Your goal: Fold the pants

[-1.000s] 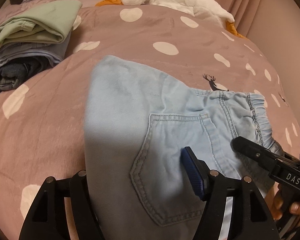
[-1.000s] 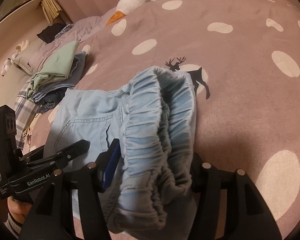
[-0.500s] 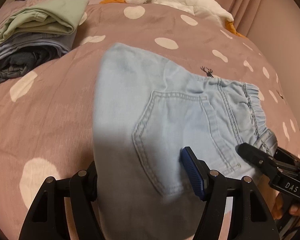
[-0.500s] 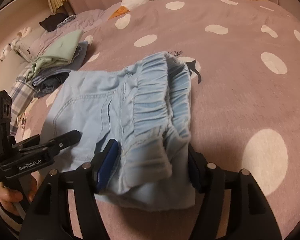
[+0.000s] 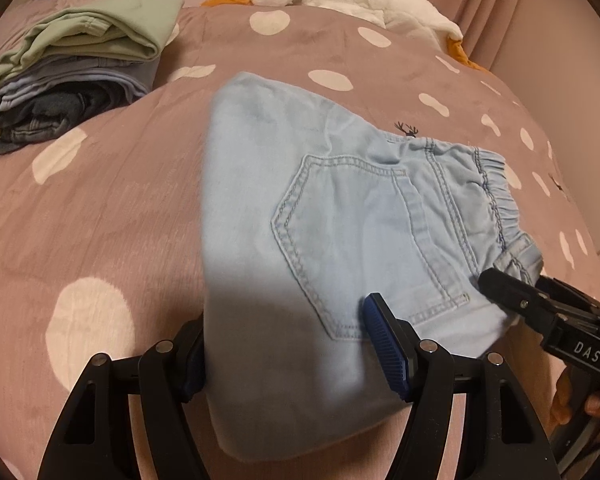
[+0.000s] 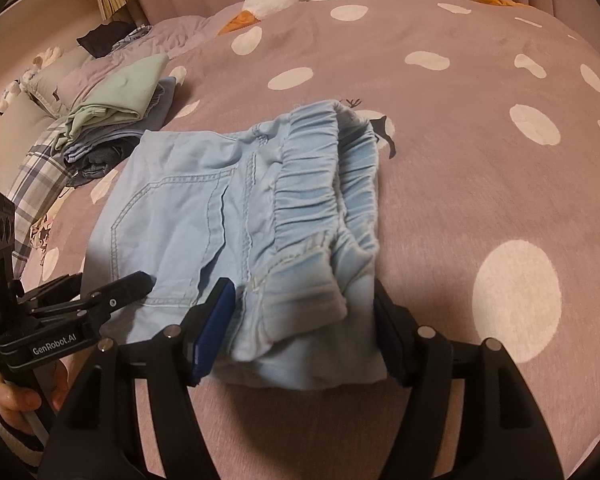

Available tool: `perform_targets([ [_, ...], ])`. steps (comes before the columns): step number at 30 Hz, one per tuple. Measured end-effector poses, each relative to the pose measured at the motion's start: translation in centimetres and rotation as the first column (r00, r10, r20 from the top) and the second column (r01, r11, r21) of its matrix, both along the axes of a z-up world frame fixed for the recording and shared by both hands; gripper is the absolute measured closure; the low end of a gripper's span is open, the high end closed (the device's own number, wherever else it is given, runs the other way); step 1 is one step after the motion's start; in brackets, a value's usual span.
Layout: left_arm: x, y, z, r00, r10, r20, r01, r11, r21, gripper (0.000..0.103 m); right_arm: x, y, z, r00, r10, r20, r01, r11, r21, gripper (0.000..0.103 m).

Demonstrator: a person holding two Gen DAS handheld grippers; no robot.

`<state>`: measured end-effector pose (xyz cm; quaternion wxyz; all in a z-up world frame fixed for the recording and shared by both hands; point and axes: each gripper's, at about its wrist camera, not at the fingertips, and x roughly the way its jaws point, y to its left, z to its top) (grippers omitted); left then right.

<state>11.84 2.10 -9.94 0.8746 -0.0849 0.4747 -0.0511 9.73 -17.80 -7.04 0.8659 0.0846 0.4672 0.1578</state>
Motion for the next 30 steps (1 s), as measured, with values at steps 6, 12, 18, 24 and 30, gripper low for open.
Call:
perform_targets([
  [6,0.04,-0.25,0.05,1.000,0.004,-0.006,-0.004,1.000,0.008,0.034,-0.06,-0.11,-0.23,1.000,-0.005,-0.009,0.005,1.000,-0.005,0.034],
  [12,-0.44,-0.12,-0.12,1.000,0.010,-0.007,-0.010,1.000,-0.006,0.034,-0.59,-0.25,-0.12,1.000,0.001,0.002,-0.001,1.000,-0.007,0.033],
  [18,-0.49,-0.42,-0.25,1.000,0.008,0.005,-0.008,1.000,0.019,0.032,-0.56,-0.16,-0.60,1.000,-0.014,0.000,0.014,1.000,-0.002,0.029],
  [24,-0.72,-0.41,-0.08,0.999,0.036,-0.009,-0.035,0.999,0.017,0.032,-0.85,-0.42,-0.38,0.999,-0.031,-0.008,0.031,0.999,0.009,0.029],
  [30,-0.64,-0.57,-0.11,0.999,0.047,-0.017,-0.047,0.999,0.028,0.031,-0.77,-0.56,-0.45,0.999,-0.041,-0.025,0.041,0.999,0.007,0.028],
])
